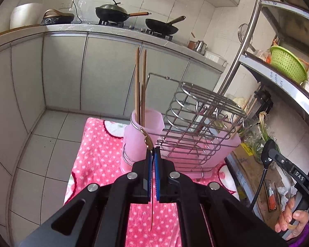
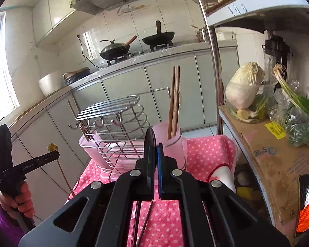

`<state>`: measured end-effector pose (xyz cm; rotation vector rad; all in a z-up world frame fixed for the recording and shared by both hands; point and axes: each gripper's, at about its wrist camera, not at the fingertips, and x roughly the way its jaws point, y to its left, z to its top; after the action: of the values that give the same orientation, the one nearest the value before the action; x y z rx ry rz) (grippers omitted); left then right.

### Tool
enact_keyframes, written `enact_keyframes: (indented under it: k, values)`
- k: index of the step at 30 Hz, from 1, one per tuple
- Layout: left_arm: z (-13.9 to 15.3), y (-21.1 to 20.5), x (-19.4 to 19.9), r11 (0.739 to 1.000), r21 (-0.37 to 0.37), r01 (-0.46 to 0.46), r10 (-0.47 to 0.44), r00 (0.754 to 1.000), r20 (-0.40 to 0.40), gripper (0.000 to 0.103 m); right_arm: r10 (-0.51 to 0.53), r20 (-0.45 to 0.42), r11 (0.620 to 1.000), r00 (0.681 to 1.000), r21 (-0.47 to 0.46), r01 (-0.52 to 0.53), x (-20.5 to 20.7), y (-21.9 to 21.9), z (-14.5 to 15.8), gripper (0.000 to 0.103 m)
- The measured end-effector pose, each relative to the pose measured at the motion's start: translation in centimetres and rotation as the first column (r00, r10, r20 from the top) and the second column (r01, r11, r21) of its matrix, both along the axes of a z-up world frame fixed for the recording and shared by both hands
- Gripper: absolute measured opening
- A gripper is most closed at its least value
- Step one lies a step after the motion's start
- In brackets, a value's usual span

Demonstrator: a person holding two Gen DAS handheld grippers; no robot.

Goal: Organize utensils
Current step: 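Lift the gold spoon to the pink cup with the left tool while the right tool lifts the black spoon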

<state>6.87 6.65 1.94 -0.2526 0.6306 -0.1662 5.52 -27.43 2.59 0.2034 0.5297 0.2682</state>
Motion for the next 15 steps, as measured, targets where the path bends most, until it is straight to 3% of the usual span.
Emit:
enact_keyframes:
  k: [7, 15]
  values:
    - [3.8, 0.9, 0.3, 1.0, -0.018, -0.018, 0.02, 0.996, 0.086, 0.002, -0.034, 0.13, 0.999, 0.991, 0.01, 0.033, 0.3, -1.1, 4.0, 0.003]
    - [8.7, 1.2, 1.6, 0.999, -0.019, -0.041, 0.044, 0.978, 0.204, 0.002, -0.108, 0.279, 0.994, 0.954, 0.022, 0.106, 2.1, -2.2, 8.4, 0.003]
